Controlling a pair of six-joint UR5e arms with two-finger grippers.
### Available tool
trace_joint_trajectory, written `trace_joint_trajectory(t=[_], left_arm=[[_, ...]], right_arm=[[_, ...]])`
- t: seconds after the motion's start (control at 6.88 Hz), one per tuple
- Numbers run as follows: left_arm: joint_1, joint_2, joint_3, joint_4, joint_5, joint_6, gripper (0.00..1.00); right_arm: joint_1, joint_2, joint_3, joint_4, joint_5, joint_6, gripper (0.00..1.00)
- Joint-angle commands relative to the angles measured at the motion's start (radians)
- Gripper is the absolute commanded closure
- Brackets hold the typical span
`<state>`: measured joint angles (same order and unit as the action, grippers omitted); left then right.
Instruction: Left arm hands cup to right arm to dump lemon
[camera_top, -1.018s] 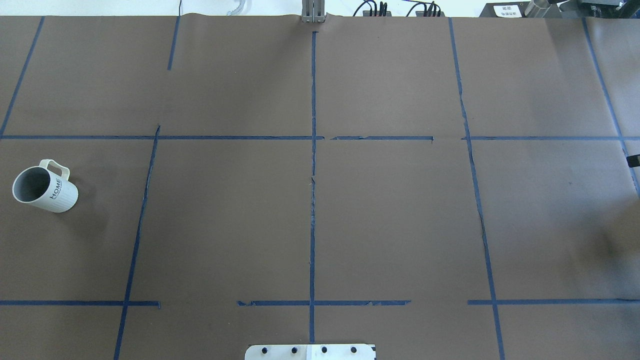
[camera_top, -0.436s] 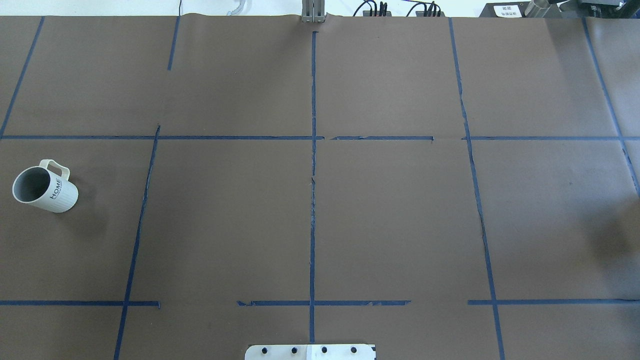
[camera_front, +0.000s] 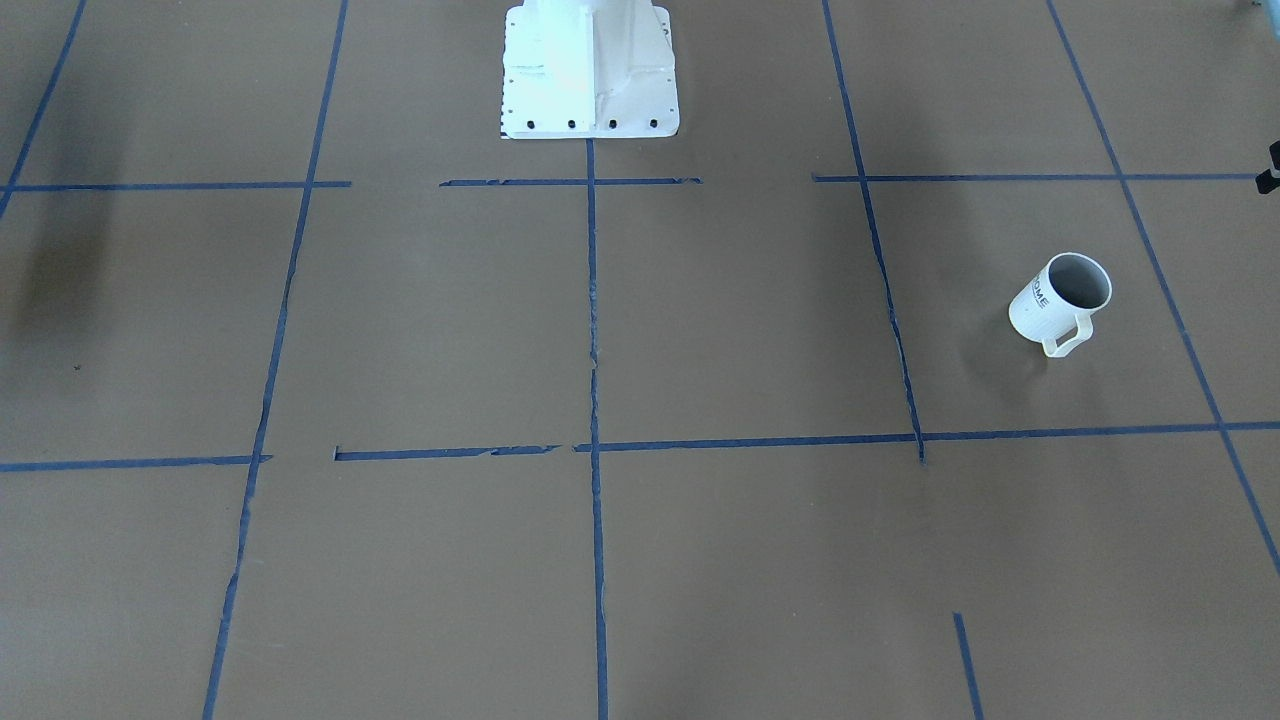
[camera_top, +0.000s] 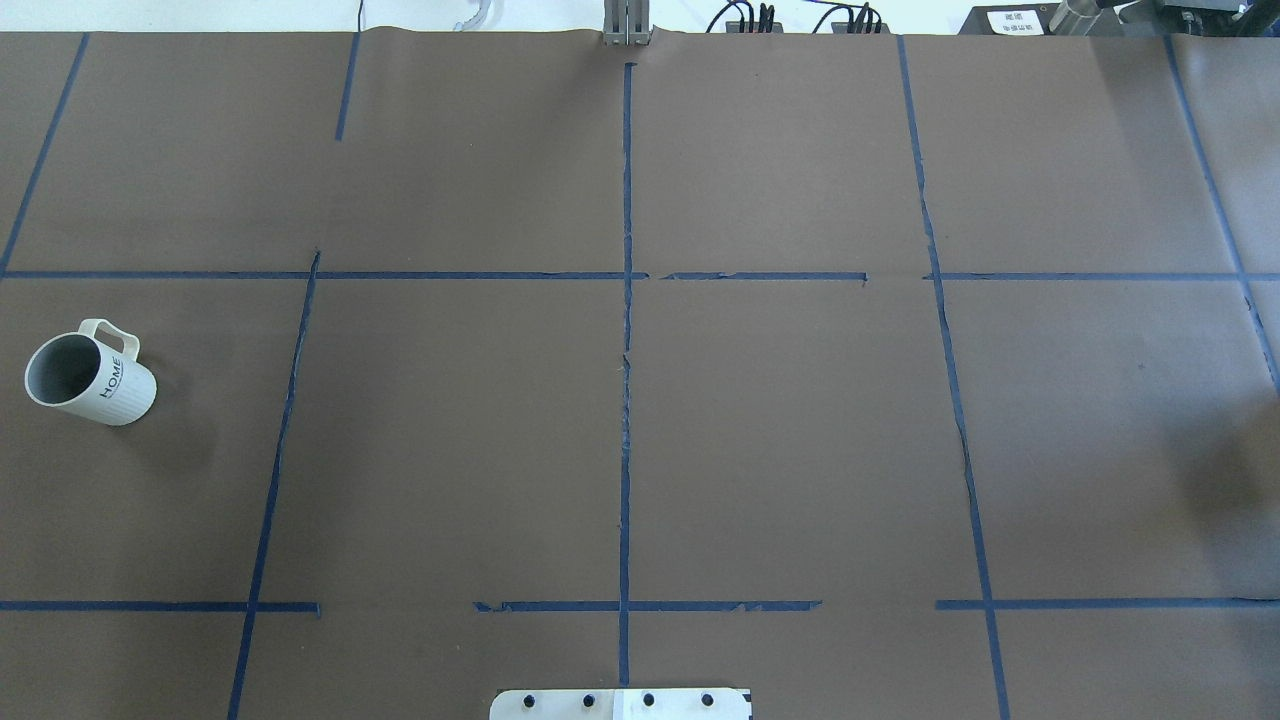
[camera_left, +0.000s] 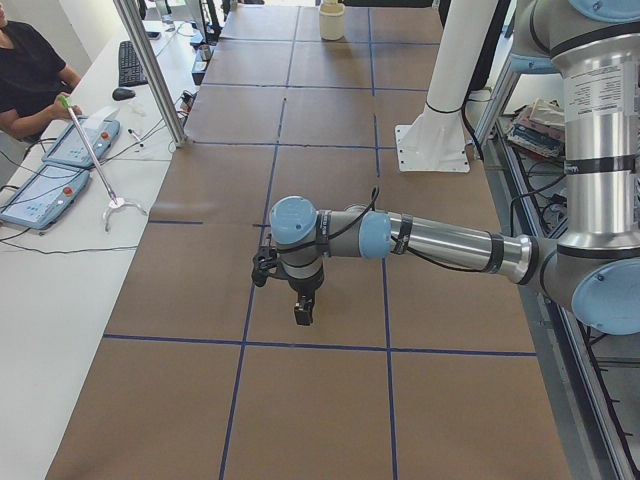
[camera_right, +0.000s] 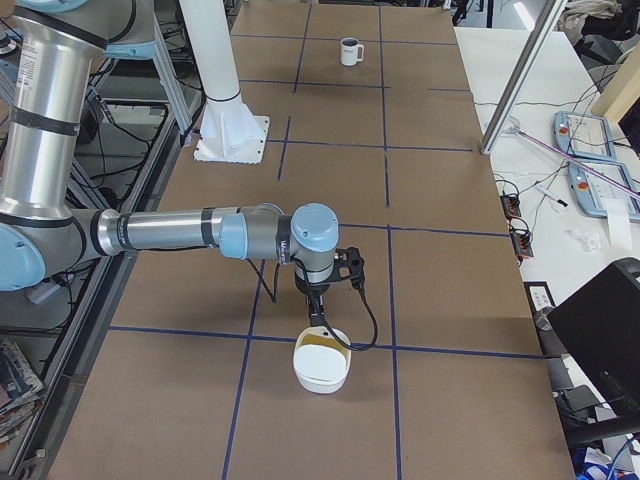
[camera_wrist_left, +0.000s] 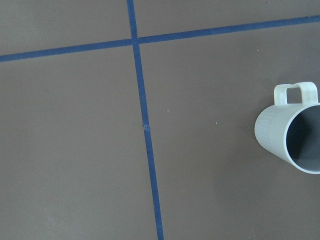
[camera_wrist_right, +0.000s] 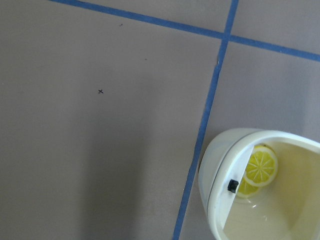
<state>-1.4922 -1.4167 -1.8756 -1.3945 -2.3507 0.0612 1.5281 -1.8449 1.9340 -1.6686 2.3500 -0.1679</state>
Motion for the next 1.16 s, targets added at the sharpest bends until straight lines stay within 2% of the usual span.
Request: trace_joint_trajectory(t=[0.0,0.29,0.58,1.02], left_arm=[[-0.017,0.012,0.032,-0.007,0.004,0.035,0.00],[-0.039,0.015,0.039,-0.006,0.001,0.037,0.00],[-0.065,0.013,0.070,-0.012,-0.002,0.037,0.00],[-0.065,0.002,0.075,-0.012,-0.004,0.026,0.00]], right_arm=[[-0.002,0.002,-0.004,0.001,0.000,0.007,0.00],[-0.002,0.004,-0.004,0.001,0.041,0.014,0.00],[-0.011,0.007,-0.001,0.004,0.041,0.118,0.00],[-0.028,0.007,-0.010,0.004,0.037,0.111,0.00]])
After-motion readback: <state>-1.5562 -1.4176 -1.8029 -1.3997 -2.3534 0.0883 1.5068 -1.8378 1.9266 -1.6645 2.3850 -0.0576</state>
